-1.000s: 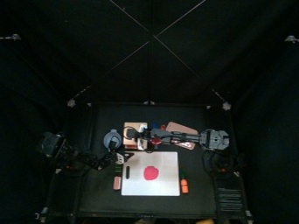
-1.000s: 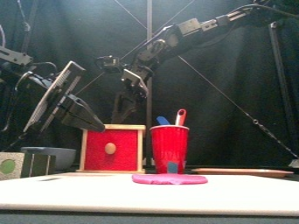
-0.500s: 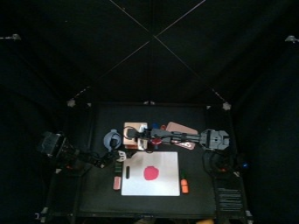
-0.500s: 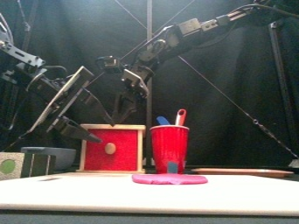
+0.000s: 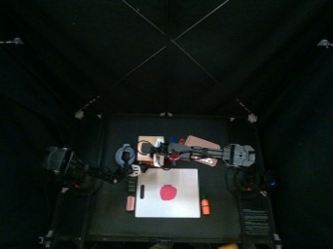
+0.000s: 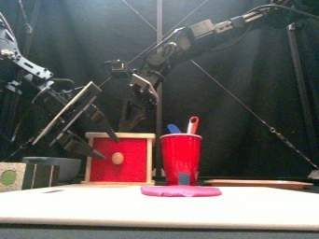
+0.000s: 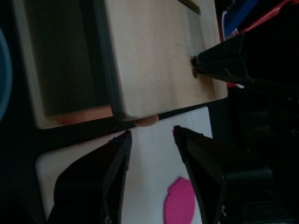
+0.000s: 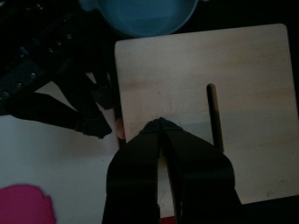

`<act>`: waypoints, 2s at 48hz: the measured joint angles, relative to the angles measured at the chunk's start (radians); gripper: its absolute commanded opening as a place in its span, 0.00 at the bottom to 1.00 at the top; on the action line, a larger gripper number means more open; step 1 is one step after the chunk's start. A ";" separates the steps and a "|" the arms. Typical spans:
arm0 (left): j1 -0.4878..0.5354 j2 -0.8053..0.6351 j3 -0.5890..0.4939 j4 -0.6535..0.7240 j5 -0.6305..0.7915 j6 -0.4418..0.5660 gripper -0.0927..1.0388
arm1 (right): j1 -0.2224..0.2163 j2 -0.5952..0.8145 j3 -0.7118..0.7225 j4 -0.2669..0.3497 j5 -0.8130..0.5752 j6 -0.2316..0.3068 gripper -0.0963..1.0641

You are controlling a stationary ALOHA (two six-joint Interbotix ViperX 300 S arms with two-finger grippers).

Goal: Get the cutter from the drawer then cut the dough then place the extra dough in the bowl
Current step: Open the drawer

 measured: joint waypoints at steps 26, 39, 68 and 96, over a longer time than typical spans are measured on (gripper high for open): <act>0.048 0.077 -0.064 0.067 -0.015 0.003 0.79 | 0.003 0.002 0.000 0.002 0.005 0.003 0.10; 0.055 0.084 -0.066 0.089 0.000 0.005 0.78 | 0.003 0.002 0.002 0.000 0.005 0.006 0.10; 0.057 0.087 -0.064 0.094 0.015 0.006 0.52 | 0.006 0.003 0.000 -0.008 0.005 0.014 0.10; -0.018 0.081 -0.051 0.089 0.015 0.005 0.52 | 0.005 0.006 -0.003 -0.014 0.005 0.018 0.10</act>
